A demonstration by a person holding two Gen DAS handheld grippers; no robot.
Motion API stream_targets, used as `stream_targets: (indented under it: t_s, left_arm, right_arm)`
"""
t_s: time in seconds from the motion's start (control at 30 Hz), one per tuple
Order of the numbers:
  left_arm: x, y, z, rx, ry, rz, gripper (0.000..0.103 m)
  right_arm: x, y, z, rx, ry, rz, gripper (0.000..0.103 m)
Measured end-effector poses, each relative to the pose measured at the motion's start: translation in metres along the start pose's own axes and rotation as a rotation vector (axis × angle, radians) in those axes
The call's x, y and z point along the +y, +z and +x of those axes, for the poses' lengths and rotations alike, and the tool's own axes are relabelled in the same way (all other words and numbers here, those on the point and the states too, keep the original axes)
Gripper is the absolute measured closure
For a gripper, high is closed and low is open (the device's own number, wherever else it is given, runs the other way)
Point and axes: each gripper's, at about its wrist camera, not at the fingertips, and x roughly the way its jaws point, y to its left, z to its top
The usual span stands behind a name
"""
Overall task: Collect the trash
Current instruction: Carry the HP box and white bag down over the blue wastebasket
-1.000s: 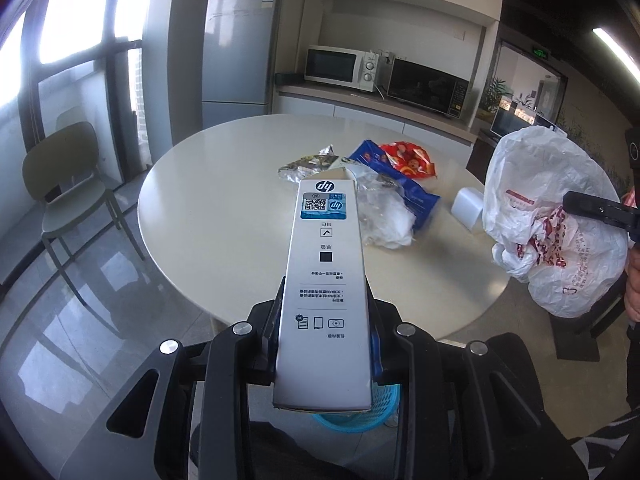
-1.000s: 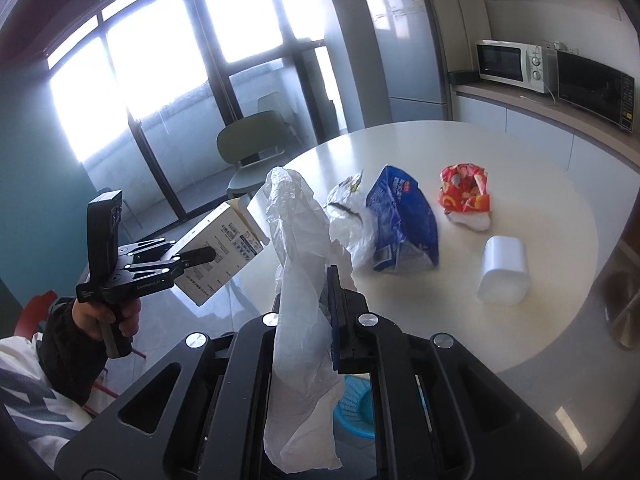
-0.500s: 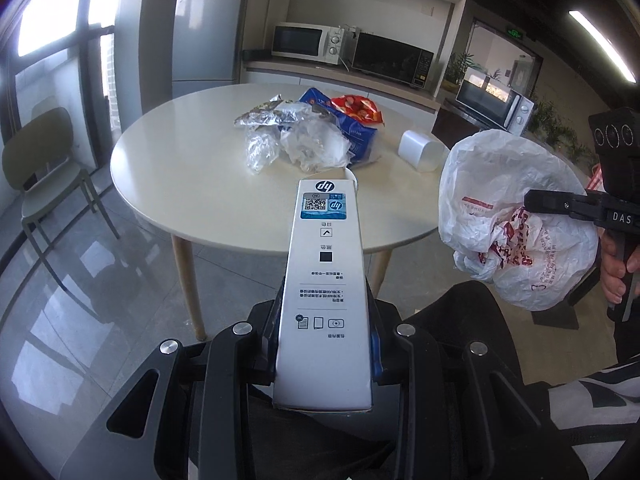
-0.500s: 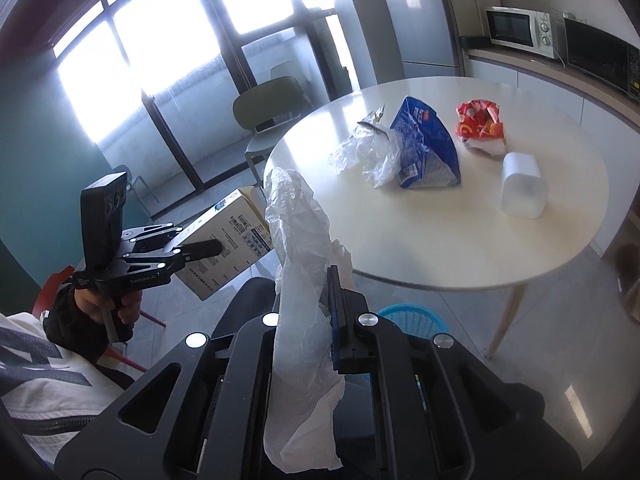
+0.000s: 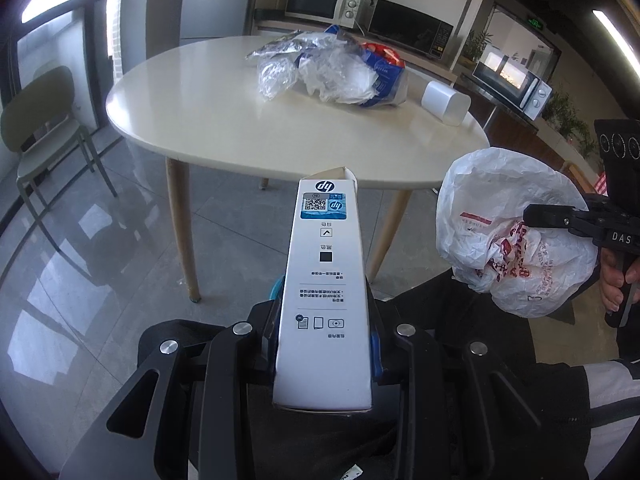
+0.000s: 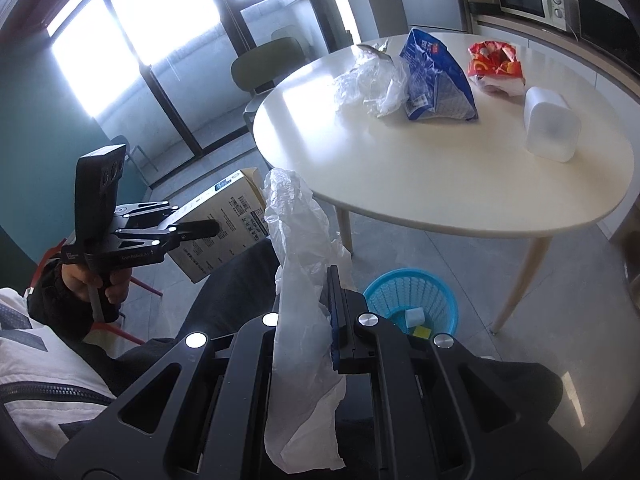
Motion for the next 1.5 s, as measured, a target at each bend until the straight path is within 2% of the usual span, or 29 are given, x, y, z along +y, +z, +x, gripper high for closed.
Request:
stream_targets:
  t_s: [0.13, 0.33, 0.43, 0.73, 0.97, 1.23, 1.5]
  left_arm:
    - [0.008, -0.01, 0.024, 0.061, -0.003, -0.031, 0.073]
    - [0.022, -0.019, 0.067, 0.146, 0.002, -0.081, 0.073]
    - [0.028, -0.02, 0.091, 0.173, 0.046, -0.057, 0.073]
    - [0.039, -0.018, 0.159, 0.289, 0.036, -0.122, 0.073]
    - [0.027, -0.012, 0.216, 0.385, 0.01, -0.132, 0.073]
    - [0.018, -0.019, 0.291, 0.499, 0.02, -0.101, 0.073]
    - [0.012, -0.025, 0.344, 0.588, 0.029, -0.072, 0.073]
  right_arm:
    - [-0.014, -0.011, 0.021, 0.029, -0.013, 0.043, 0.097]
    - [-0.051, -0.032, 0.056, 0.076, -0.004, 0.176, 0.097]
    - [-0.075, -0.042, 0.073, 0.084, -0.014, 0.247, 0.097]
    - [-0.157, -0.073, 0.134, 0.147, -0.056, 0.485, 0.097]
    - [-0.195, -0.08, 0.198, 0.234, -0.062, 0.599, 0.097]
    - [-0.228, -0.084, 0.277, 0.355, -0.132, 0.645, 0.097]
    - [-0.253, -0.095, 0.33, 0.447, -0.164, 0.707, 0.097]
